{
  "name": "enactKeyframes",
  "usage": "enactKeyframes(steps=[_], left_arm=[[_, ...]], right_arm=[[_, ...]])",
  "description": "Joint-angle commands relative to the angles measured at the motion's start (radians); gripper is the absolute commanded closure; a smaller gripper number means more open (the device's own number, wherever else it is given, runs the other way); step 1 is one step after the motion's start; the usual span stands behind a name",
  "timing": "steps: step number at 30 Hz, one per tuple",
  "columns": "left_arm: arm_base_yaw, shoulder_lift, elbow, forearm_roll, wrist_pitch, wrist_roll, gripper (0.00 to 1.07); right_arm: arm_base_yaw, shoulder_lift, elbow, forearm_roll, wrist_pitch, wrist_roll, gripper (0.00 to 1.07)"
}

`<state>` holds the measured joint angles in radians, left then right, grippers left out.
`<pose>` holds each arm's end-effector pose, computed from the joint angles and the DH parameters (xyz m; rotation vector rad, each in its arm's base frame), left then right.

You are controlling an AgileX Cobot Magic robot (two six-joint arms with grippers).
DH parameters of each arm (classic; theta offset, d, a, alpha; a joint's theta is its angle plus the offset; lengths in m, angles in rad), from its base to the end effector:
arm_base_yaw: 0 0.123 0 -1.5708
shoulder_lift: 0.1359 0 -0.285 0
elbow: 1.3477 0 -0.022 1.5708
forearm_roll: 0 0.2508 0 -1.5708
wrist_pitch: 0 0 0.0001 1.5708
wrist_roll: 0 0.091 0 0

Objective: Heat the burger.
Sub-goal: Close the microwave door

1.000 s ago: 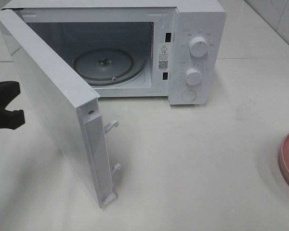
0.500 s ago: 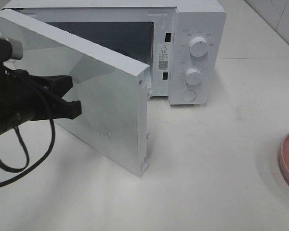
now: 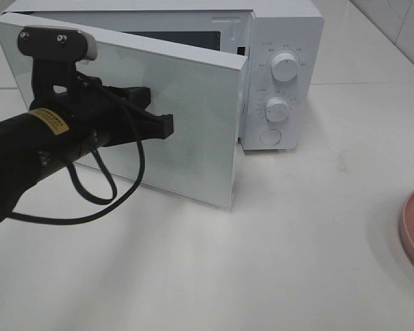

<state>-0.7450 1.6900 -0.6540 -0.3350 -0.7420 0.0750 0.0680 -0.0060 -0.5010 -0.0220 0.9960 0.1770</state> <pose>0.2505 -0.2036 0.1870 0.3549 1.7884 -0.4536 -0.0033 -0.0019 0.2829 0.1078 1.9719 0.1338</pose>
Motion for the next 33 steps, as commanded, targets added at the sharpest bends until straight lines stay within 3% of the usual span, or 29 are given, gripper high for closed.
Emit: enactKeyframes(steps=[1,23,33], left_arm=[[-0.009,0.042,-0.064,-0.014,-0.006,0.005,1.07],[-0.008,0.280,-0.387,-0.050,0.040,0.006,1.07],[0.001,0.356,-0.534,-0.140,0.099,0.102,1.07]], right_arm=[[-0.006,-0.025,0.001,-0.001,0.001,-0.007,0.32],[-0.006,-0.025,0.001,-0.001,0.001,-0.007,0.32],[-0.006,-0.025,0.001,-0.001,0.001,-0.007,0.32]])
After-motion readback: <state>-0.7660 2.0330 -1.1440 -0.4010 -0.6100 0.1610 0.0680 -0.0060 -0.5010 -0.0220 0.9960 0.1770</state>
